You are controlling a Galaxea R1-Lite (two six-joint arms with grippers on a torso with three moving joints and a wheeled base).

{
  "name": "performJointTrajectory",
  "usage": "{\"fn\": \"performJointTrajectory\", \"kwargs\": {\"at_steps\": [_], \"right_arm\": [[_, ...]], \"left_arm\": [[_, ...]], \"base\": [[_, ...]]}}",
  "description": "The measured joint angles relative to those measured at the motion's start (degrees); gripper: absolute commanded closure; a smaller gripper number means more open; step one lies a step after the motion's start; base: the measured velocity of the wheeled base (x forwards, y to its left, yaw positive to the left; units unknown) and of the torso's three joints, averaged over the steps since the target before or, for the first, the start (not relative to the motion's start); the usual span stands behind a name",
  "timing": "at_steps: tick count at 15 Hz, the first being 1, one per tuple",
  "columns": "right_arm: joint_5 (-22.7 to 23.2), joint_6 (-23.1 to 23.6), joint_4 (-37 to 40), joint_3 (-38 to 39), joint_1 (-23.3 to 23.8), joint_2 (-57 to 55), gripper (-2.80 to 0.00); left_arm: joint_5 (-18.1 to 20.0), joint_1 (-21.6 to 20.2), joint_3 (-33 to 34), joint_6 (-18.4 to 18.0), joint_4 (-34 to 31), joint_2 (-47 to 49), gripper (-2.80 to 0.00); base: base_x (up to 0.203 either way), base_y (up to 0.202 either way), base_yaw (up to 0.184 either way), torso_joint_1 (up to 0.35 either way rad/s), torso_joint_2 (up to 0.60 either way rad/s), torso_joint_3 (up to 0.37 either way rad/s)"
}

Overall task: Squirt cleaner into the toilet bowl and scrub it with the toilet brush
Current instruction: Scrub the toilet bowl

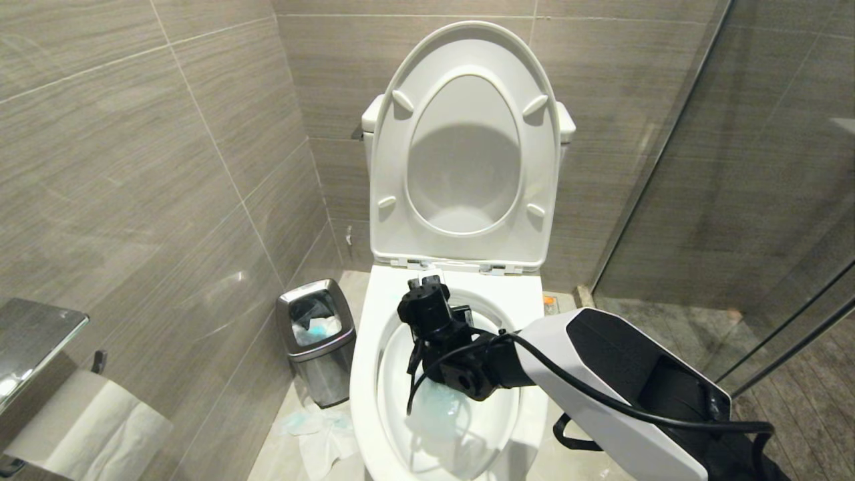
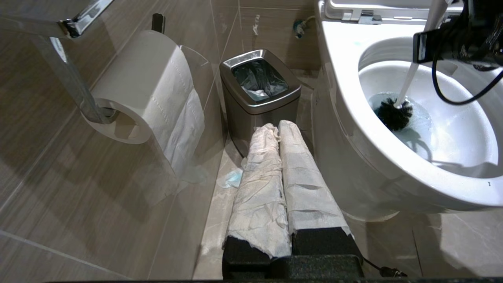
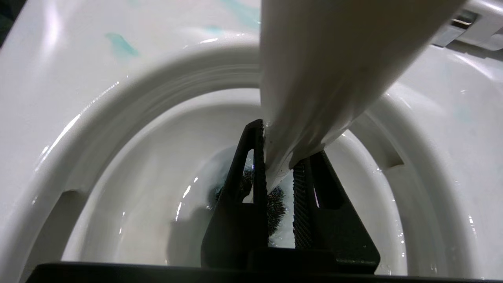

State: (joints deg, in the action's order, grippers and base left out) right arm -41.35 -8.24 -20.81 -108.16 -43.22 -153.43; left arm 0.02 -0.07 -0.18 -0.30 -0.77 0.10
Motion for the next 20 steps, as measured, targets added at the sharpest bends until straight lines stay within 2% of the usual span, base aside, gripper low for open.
{"fn": "performJointTrajectory", "kwargs": {"at_steps": [4,9,12,20], "right_arm": [[-0.2,-0.4,0.1,3.3,-0.8,6.9,0.00],[-0.6,-2.0,0.0,13.2,-3.7,18.3,0.00],[-0.6,-2.2,0.0,13.3,-4.0,17.9,0.00],[-0.4,-3.8,-0.2,7.8,-4.4,7.8,0.00]], "left_arm": [[0.0,0.0,0.0,0.0,0.0,0.0,0.00],[0.0,0.0,0.0,0.0,0.0,0.0,0.00],[0.0,0.0,0.0,0.0,0.0,0.0,0.00],[0.0,0.0,0.0,0.0,0.0,0.0,0.00]], "base": [[0.000,0.000,0.000,0.000,0.00,0.000],[0.000,0.000,0.000,0.000,0.00,0.000],[0.000,0.000,0.000,0.000,0.00,0.000],[0.000,0.000,0.000,0.000,0.00,0.000]]}}
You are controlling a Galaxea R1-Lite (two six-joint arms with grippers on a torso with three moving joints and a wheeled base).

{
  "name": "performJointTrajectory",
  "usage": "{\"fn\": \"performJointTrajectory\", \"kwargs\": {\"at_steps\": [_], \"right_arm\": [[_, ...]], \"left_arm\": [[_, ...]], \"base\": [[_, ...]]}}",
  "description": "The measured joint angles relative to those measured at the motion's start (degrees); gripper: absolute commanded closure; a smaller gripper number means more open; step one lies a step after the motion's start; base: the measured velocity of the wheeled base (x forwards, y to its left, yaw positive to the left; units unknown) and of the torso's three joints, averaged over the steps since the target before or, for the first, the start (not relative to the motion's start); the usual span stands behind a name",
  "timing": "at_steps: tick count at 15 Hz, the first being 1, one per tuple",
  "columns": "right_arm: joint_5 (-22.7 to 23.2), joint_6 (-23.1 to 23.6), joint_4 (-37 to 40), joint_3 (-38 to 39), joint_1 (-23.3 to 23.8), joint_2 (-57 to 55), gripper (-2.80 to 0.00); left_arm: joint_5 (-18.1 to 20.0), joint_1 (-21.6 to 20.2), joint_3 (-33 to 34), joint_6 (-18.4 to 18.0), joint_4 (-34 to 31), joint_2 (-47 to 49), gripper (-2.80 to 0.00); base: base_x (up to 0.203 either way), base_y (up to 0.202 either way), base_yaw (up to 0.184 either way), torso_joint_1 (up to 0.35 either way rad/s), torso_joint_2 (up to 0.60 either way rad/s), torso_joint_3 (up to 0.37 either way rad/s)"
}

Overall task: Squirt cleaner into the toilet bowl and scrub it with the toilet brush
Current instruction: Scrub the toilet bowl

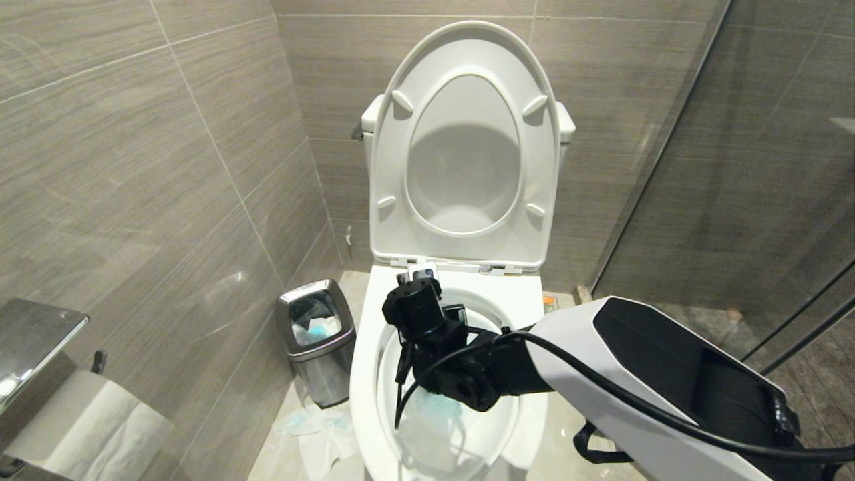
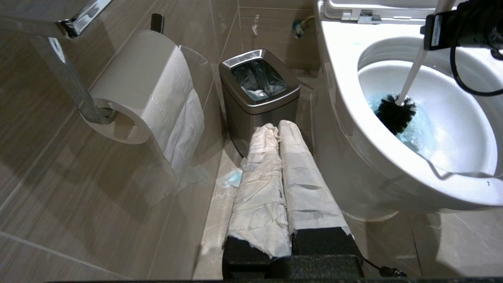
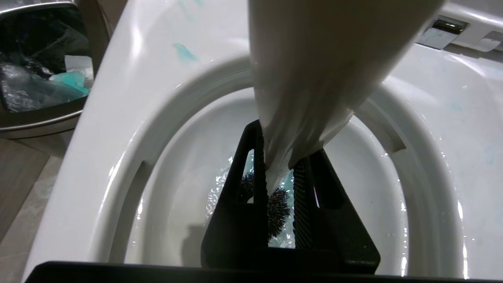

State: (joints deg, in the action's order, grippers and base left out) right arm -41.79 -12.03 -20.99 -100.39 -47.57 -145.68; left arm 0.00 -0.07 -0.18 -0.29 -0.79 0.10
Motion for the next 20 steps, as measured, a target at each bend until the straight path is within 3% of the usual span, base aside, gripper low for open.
{"fn": "performJointTrajectory", "kwargs": {"at_steps": [5,11,20], "right_arm": [[-0.9,-1.1,0.1,1.8,-1.2,3.7,0.00],[-0.9,-3.3,0.0,12.1,-2.8,13.4,0.00],[1.2,-2.1,0.1,11.8,-3.3,12.8,0.00]], "left_arm": [[0.0,0.0,0.0,0.0,0.0,0.0,0.00],[0.0,0.0,0.0,0.0,0.0,0.0,0.00],[0.0,0.0,0.0,0.0,0.0,0.0,0.00]], "base": [[0.000,0.000,0.000,0.000,0.00,0.000],[0.000,0.000,0.000,0.000,0.00,0.000],[0.000,0.000,0.000,0.000,0.00,0.000]]}}
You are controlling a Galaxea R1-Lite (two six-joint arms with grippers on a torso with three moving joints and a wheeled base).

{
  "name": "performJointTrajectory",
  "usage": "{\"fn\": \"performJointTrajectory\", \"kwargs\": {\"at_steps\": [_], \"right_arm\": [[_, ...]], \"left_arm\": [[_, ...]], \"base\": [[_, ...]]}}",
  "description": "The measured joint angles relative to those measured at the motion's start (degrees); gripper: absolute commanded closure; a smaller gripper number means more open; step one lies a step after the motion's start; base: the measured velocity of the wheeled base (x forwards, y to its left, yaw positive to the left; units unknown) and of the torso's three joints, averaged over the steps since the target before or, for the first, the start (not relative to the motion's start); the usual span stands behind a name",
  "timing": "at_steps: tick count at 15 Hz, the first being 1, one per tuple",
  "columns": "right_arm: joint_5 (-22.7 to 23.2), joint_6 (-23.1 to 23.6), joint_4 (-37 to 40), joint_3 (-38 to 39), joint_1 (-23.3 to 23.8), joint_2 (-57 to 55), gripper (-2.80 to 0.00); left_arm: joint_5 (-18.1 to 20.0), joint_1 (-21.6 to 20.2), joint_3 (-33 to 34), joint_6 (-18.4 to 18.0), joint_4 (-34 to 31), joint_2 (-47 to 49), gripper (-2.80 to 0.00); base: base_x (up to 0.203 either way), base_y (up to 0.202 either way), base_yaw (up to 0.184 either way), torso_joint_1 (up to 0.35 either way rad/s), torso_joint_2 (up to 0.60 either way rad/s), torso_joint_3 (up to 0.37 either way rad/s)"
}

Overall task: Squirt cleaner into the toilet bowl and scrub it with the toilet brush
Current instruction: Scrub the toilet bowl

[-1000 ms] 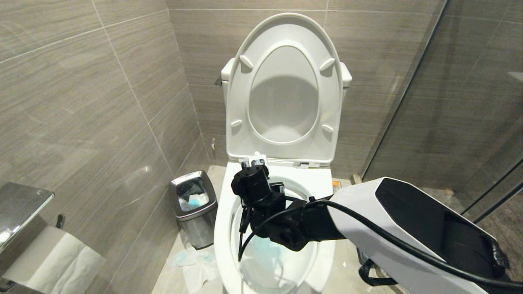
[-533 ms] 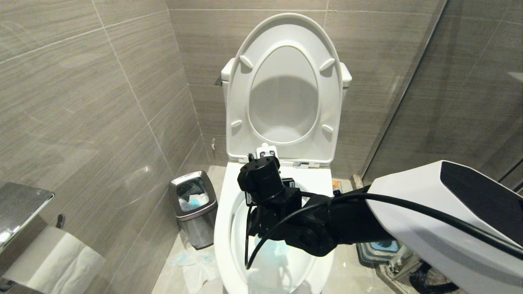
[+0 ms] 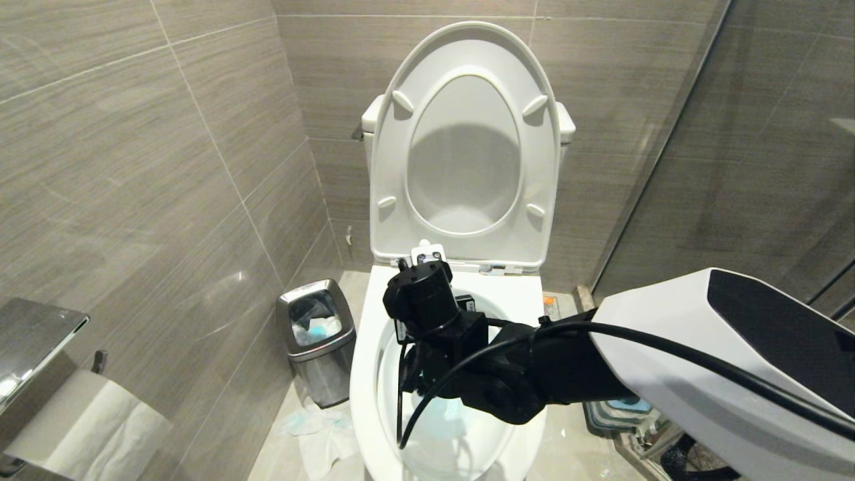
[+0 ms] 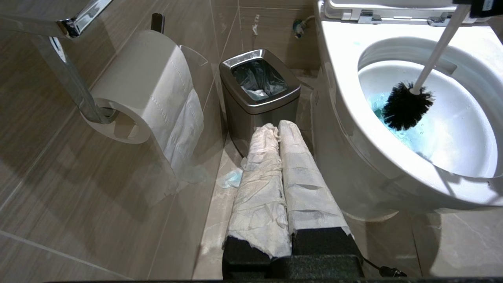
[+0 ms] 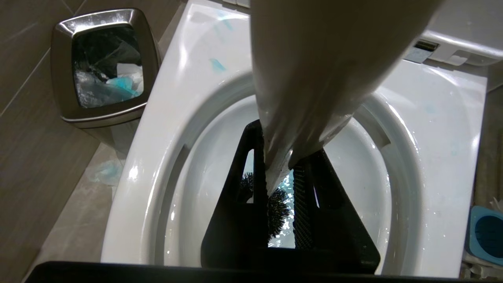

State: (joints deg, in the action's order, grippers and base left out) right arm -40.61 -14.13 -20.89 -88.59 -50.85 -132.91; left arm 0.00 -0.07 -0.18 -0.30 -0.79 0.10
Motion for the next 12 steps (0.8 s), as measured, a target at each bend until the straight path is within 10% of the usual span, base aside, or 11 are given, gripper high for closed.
{"fn": "performJointTrajectory", "kwargs": {"at_steps": [12], "right_arm": [[1.3,3.0,1.5,-17.1,2.2,-10.6,0.00]], "left_arm": [[0.0,0.0,0.0,0.0,0.0,0.0,0.00]], "base": [[0.000,0.000,0.000,0.000,0.00,0.000]]}}
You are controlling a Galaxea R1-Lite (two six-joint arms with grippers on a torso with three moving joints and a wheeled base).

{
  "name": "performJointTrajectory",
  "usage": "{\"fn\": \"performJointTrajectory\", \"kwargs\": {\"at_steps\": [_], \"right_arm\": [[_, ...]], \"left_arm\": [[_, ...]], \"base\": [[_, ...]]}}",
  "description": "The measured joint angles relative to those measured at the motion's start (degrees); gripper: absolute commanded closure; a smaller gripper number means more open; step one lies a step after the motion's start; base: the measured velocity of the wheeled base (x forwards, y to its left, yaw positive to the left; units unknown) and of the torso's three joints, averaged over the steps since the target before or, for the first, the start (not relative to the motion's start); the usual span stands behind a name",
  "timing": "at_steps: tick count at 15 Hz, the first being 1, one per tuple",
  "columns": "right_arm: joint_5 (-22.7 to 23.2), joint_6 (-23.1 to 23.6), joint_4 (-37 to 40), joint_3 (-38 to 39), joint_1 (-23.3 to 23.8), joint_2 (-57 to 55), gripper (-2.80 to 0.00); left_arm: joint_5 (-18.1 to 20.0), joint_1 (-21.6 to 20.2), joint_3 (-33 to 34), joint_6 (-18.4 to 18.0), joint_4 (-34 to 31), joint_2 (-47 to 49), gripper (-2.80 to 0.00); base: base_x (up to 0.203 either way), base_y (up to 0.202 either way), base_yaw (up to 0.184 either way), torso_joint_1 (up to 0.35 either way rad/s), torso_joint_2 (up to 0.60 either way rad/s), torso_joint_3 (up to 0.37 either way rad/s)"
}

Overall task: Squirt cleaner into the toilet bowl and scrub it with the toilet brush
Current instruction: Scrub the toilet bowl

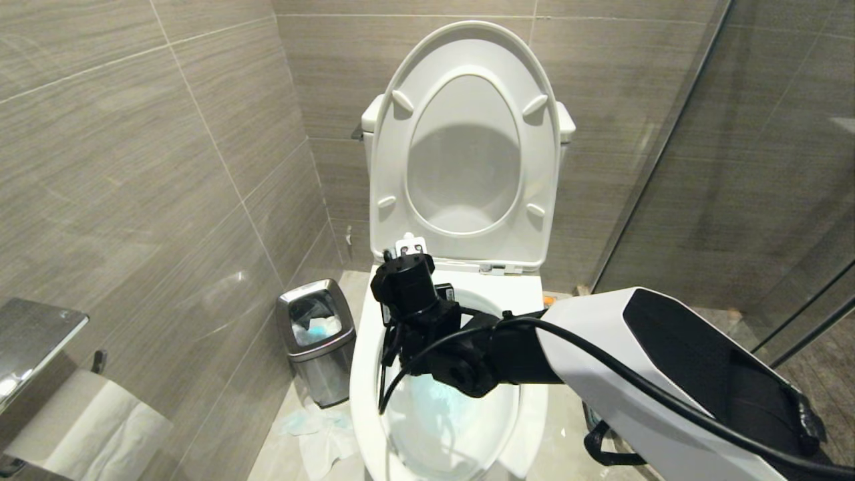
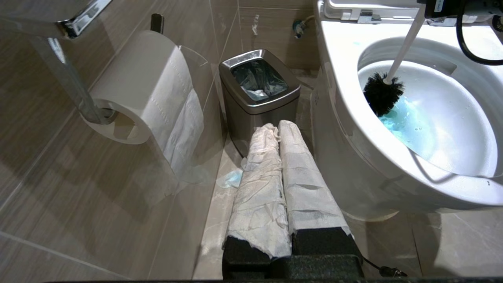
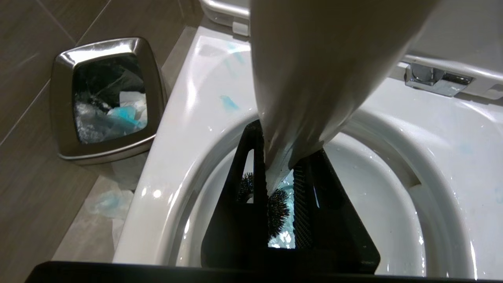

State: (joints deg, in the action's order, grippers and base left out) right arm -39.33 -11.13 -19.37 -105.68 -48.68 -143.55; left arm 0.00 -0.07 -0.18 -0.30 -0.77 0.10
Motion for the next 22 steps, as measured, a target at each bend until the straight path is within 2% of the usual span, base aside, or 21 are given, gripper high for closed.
{"fn": "performJointTrajectory", "kwargs": {"at_steps": [6,14,18,22], "right_arm": [[-0.2,1.2,1.0,-6.9,4.2,-4.0,0.00],[-0.5,1.4,0.9,-7.4,9.0,-4.1,0.00],[-0.5,1.4,1.1,-2.2,9.3,-1.0,0.00],[-0.4,0.4,0.2,10.4,9.1,4.5,0.00]], "left_arm": [[0.0,0.0,0.0,0.0,0.0,0.0,0.00],[0.0,0.0,0.0,0.0,0.0,0.0,0.00],[0.0,0.0,0.0,0.0,0.0,0.0,0.00],[0.0,0.0,0.0,0.0,0.0,0.0,0.00]], "base": [[0.000,0.000,0.000,0.000,0.00,0.000],[0.000,0.000,0.000,0.000,0.00,0.000],[0.000,0.000,0.000,0.000,0.00,0.000],[0.000,0.000,0.000,0.000,0.00,0.000]]}}
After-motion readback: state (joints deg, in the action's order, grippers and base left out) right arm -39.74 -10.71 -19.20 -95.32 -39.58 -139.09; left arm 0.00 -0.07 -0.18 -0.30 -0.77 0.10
